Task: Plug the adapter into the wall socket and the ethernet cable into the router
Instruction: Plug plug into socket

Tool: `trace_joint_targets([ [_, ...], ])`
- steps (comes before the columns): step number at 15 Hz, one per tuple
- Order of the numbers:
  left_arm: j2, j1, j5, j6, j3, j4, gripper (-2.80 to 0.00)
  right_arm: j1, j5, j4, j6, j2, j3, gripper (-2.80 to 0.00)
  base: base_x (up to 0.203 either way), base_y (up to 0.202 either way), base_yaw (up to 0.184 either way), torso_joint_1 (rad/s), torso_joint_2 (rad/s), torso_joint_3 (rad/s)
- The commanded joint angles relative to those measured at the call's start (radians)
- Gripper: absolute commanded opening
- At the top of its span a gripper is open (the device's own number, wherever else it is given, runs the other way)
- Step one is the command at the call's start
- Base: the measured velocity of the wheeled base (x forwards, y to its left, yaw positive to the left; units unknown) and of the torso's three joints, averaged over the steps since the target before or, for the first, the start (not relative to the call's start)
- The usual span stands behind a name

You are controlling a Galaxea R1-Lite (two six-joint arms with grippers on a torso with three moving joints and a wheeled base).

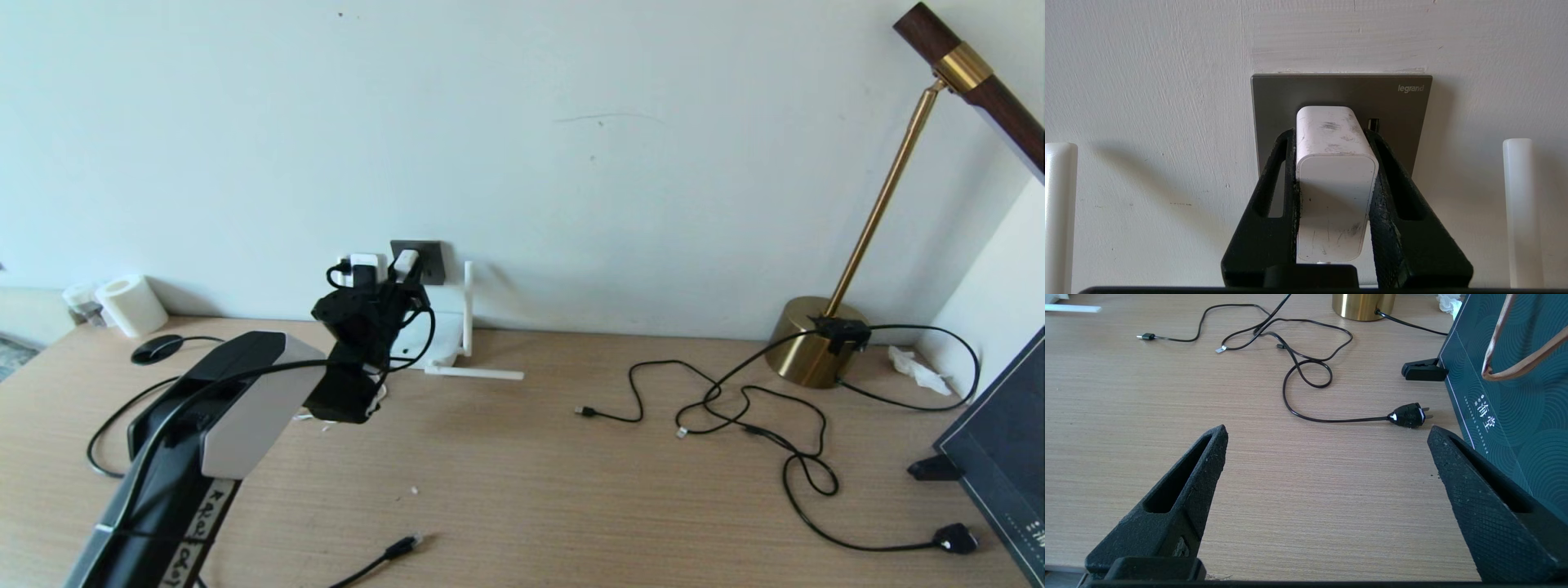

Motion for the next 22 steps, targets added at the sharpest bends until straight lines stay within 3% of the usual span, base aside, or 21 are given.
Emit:
trace_joint_targets([
  [1, 0.009, 0.002, 0.000, 0.000, -0.003, -0.007, -2.80, 0.000, 0.000, 0.001, 0.000, 0.000, 0.000, 0.00, 0.000, 0.000, 0.000, 0.000, 0.00, 0.000],
  [8, 0.029, 0.000, 0.017, -0.001, -0.067, 0.024, -2.80, 0.000, 0.000, 0.001, -0.001, 0.000, 0.000, 0.00, 0.000, 0.000, 0.000, 0.000, 0.00, 0.000],
  [22, 0.035, 0.001, 0.039, -0.020, -0.064, 0.032, -2.80, 0.000, 0.000, 0.001, -0.001, 0.000, 0.000, 0.00, 0.000, 0.000, 0.000, 0.000, 0.00, 0.000],
])
